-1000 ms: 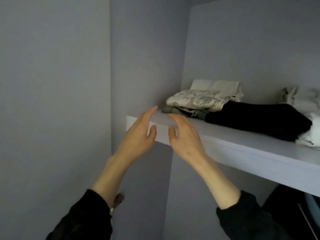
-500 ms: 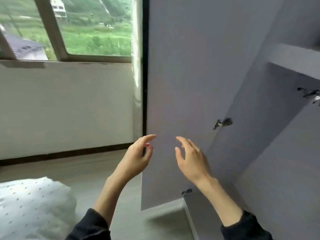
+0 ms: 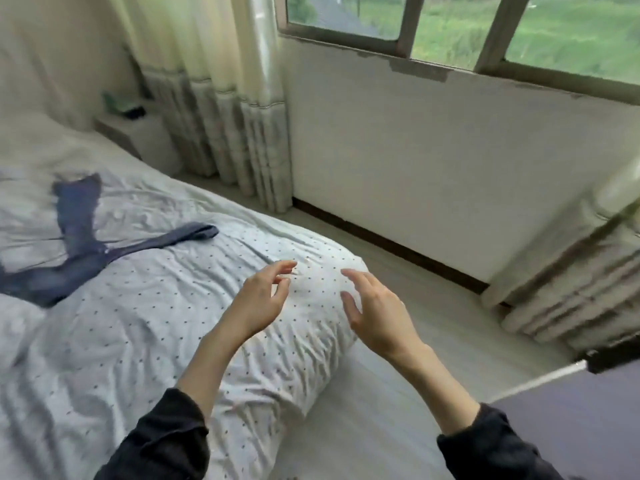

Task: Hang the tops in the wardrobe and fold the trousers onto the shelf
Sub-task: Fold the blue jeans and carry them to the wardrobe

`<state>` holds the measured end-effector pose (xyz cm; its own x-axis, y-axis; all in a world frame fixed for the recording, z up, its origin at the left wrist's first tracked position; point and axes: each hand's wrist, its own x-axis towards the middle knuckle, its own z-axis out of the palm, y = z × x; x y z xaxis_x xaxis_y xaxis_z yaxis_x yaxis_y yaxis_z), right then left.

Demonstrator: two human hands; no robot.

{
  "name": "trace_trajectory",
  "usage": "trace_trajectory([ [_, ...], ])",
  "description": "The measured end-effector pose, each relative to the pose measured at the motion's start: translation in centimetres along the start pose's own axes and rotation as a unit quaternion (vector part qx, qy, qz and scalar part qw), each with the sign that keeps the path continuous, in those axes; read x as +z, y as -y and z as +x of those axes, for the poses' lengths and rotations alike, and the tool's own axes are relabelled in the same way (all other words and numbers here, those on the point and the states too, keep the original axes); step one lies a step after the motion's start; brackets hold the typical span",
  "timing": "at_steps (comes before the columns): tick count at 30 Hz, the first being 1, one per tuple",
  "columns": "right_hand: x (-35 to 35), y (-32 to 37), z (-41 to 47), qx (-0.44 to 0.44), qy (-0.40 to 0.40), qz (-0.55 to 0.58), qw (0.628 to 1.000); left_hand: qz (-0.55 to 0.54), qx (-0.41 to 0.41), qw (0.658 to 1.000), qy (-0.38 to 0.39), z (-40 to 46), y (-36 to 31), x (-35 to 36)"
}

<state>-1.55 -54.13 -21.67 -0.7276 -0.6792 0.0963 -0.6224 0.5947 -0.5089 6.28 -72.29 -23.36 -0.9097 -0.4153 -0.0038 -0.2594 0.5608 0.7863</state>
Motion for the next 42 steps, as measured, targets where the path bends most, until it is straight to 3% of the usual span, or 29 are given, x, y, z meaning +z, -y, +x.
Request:
trace_trajectory([
  [6, 7.7, 9.2, 8.6, -0.102, 0.101, -0.005, 0.99, 0.009, -0.124, 0.989, -0.08, -2.6, 9.7, -10.1],
  [11, 15.6, 17.0, 16.4, -0.197, 0.195, -0.023, 0.961, 0.001, -0.243, 0.956, -0.167, -4.8, 17.9, -16.6],
  [18, 24.8, 21.6, 27.5, -0.236, 0.278, -0.052, 0.93, 0.012, -0.334, 0.924, -0.185, -0.8, 26.3, -20.4],
  [24, 34.1, 24.7, 37.0, -0.256, 0.331, -0.089, 0.904, 0.03, -0.379, 0.91, -0.166, 4.2, 35.2, -22.6],
  [31, 50.4, 30.7, 40.8, -0.345, 0.37, -0.133, 0.852, 0.167, -0.434, 0.869, -0.168, 6.3, 48.7, -26.1],
  [34, 57.4, 32.9, 41.4, -0.382, 0.375, -0.187, 0.824, 0.22, -0.442, 0.86, -0.127, 6.4, 54.6, -27.1],
  [39, 66.8, 32.4, 44.5, -0.313, 0.339, -0.238, 0.854, 0.326, -0.443, 0.831, -0.086, 6.5, 63.5, -28.5],
  [42, 69.4, 31.8, 45.6, -0.33, 0.306, -0.268, 0.852, 0.413, -0.436, 0.8, 0.002, 7.8, 67.5, -30.9],
])
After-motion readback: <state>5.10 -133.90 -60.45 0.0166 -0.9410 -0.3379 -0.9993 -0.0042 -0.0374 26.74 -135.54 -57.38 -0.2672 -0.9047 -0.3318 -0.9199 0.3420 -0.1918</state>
